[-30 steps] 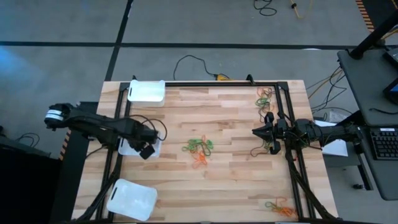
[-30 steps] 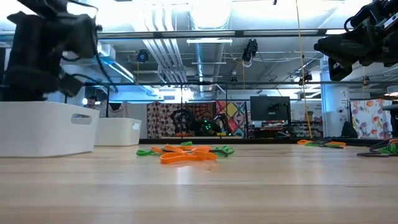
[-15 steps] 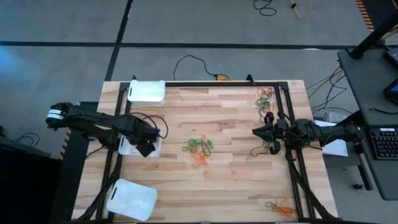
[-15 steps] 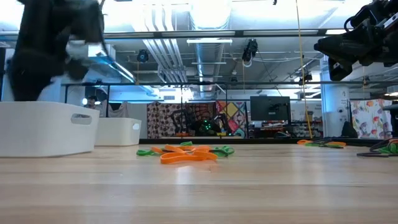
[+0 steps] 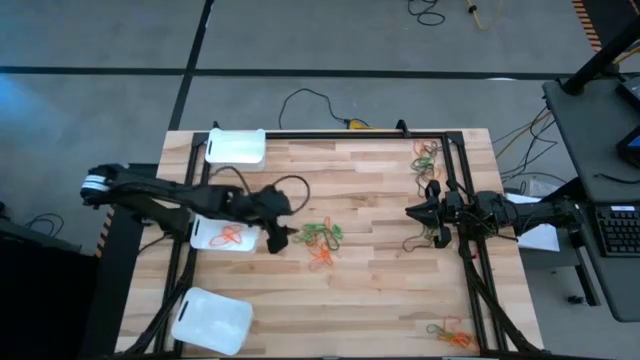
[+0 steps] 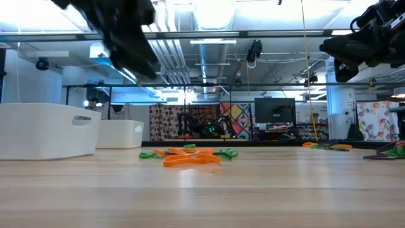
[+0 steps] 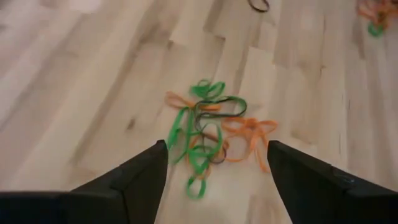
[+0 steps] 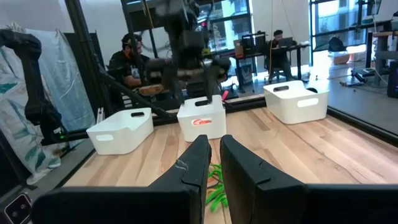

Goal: Sort rubber bands into baskets
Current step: Put the orange rubber band into the middle white bin

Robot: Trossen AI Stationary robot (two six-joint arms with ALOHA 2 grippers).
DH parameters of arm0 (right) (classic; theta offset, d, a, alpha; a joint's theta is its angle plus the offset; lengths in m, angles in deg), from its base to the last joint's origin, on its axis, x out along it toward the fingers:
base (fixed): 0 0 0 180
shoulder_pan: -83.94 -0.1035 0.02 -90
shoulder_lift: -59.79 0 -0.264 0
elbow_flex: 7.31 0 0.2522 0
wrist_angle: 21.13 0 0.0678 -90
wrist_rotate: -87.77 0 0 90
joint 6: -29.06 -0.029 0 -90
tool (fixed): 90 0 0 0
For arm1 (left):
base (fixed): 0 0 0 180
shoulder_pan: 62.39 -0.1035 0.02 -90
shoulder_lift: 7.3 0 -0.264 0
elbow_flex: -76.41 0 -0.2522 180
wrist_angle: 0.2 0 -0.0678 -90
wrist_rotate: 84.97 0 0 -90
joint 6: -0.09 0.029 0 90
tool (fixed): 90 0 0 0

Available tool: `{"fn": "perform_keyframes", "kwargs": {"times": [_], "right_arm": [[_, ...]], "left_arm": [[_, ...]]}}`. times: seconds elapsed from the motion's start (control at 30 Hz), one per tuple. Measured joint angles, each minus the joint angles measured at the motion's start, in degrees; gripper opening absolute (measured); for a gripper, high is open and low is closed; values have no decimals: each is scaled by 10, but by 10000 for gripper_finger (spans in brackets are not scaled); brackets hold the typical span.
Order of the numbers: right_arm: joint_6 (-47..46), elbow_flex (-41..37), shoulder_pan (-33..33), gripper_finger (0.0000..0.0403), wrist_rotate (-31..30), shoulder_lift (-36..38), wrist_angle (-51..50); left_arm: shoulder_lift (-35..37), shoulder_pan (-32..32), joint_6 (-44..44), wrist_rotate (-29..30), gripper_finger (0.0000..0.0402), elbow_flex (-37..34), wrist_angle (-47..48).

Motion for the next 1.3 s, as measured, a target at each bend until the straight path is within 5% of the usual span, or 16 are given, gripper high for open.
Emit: {"fn": "perform_keyframes", "kwargs": {"times": [0.53, 0.87, 1.3], "right_arm": [[0, 0, 0, 34, 0, 0, 0], [0, 0, 0, 34, 0, 0, 0], [0, 0, 0, 34, 0, 0, 0]], "left_arm": [[-194, -16, 13, -14, 166, -35, -55], [-214, -18, 7, -46, 81, -37, -95], [-237, -17, -42, -58, 75, -32, -110]]}}
